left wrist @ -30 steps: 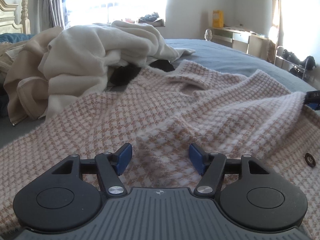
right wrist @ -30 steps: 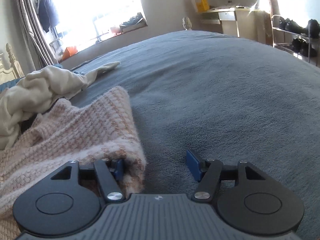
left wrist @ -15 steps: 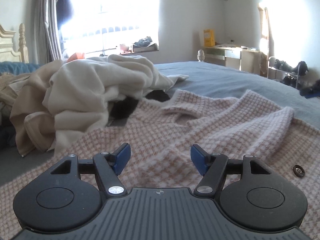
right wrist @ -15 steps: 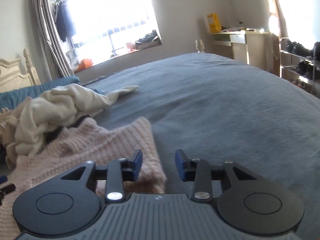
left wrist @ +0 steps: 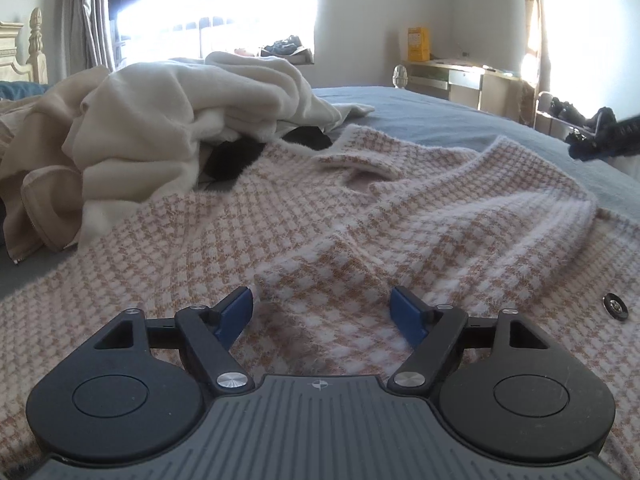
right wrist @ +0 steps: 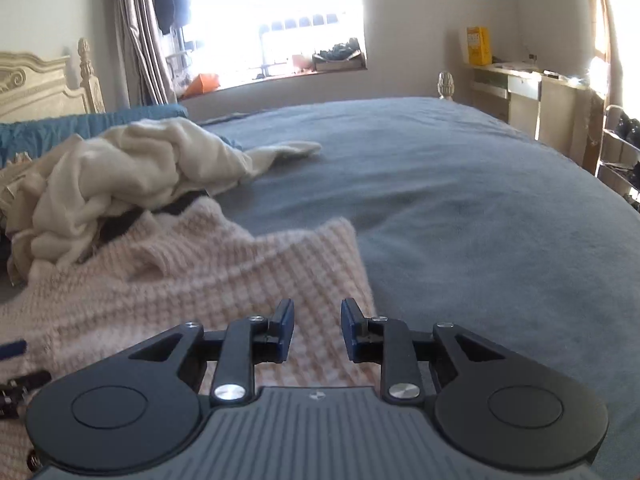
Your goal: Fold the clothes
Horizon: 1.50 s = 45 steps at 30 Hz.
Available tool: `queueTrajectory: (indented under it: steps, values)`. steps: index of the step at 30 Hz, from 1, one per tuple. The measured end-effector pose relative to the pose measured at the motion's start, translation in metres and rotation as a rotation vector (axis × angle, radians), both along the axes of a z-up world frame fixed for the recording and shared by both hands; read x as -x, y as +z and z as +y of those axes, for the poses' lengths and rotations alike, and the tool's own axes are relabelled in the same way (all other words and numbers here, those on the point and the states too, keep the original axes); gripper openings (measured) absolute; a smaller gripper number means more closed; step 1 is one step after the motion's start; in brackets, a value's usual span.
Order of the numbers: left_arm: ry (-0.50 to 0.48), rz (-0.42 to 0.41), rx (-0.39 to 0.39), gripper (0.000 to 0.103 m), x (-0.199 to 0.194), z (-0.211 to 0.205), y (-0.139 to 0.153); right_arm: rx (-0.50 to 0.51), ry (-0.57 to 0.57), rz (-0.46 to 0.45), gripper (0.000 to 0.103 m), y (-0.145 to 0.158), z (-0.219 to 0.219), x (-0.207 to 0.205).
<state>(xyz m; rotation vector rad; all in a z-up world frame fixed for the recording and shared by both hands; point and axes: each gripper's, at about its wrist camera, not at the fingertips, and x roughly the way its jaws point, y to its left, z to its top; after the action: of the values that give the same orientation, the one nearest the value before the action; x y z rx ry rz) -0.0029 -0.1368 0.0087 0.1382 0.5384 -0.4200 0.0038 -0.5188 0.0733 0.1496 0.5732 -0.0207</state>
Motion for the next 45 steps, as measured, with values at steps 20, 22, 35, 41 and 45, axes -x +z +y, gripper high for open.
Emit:
queueTrajectory:
  steps: [20, 22, 35, 41, 45]
  values:
    - [0.014, 0.021, 0.033, 0.086, -0.003, 0.006, -0.005, -0.236, -0.201, 0.055, 0.032, -0.03, -0.011, -0.058]
    - [0.016, 0.024, 0.038, 0.086, -0.003, 0.007, -0.005, -0.126, -0.065, 0.061, 0.032, -0.023, 0.029, -0.03]
    - [0.127, 0.121, 0.266, 0.088, 0.004, 0.069, 0.024, 0.089, 0.188, -0.017, 0.046, -0.004, 0.169, 0.031]
    - [0.259, 0.086, 0.436, 0.088, 0.054, 0.14, 0.05, 0.041, 0.371, 0.0, 0.045, -0.014, 0.257, 0.014]
    - [0.379, 0.069, 0.509, 0.088, 0.084, 0.192, 0.049, 0.116, 0.385, 0.116, 0.044, -0.058, 0.3, 0.002]
